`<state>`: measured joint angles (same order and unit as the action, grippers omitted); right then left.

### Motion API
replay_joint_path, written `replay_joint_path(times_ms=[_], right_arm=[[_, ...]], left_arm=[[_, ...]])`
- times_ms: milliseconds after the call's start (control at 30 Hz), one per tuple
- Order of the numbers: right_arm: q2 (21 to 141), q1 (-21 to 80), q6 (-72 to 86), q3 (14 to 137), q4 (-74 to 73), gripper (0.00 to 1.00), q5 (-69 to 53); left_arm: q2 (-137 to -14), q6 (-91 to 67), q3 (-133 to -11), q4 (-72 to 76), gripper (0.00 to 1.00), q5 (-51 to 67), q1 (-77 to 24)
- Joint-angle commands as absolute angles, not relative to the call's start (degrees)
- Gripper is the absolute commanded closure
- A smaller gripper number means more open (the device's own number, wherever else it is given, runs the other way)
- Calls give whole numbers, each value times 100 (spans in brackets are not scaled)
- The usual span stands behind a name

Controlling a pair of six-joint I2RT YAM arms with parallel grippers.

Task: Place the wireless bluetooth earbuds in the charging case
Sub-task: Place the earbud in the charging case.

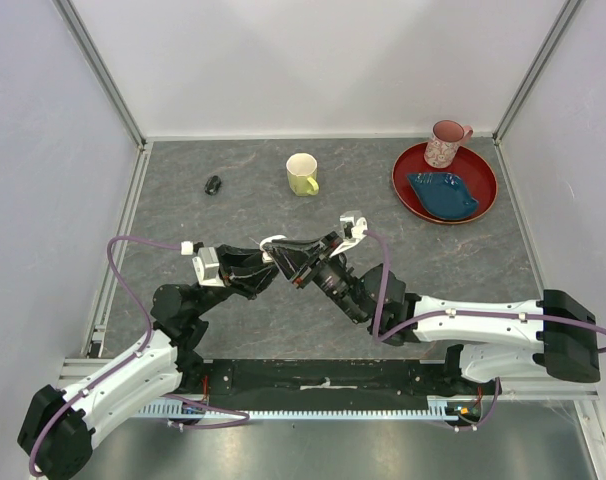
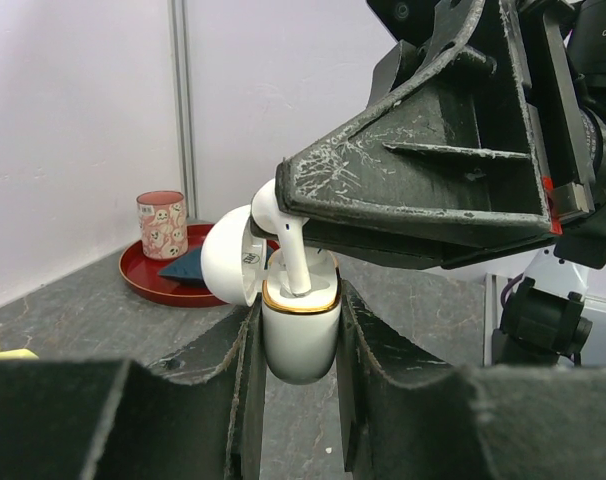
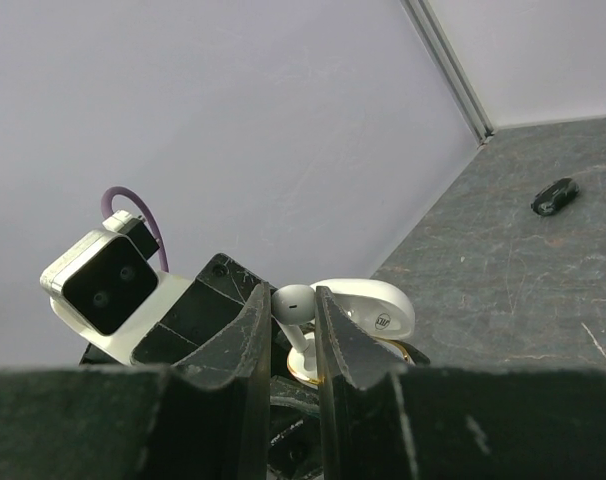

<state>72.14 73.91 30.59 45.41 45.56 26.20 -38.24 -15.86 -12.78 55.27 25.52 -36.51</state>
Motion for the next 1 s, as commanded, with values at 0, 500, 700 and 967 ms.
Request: replay_joint_path(times_ms=[0,500,700,967], right_arm=[[7295,7515,2821,4650,4526,100,2830],[7260,7717,2382,4588,4456,100,3173],[7269,7813,2197,4579,4395,100,3304],[7225,7849,2092,4623,4132,100,3375]], left_arm=[[-3762,-1688,-1380,5862,98,2373,-3709],[-3648,-1758,-1380,5968,98,2206,-3709],[-3639,-1758,-1380,5977,98,2136,-3709],[-3612,-1740,-1389,5950,98,2109,-3709]])
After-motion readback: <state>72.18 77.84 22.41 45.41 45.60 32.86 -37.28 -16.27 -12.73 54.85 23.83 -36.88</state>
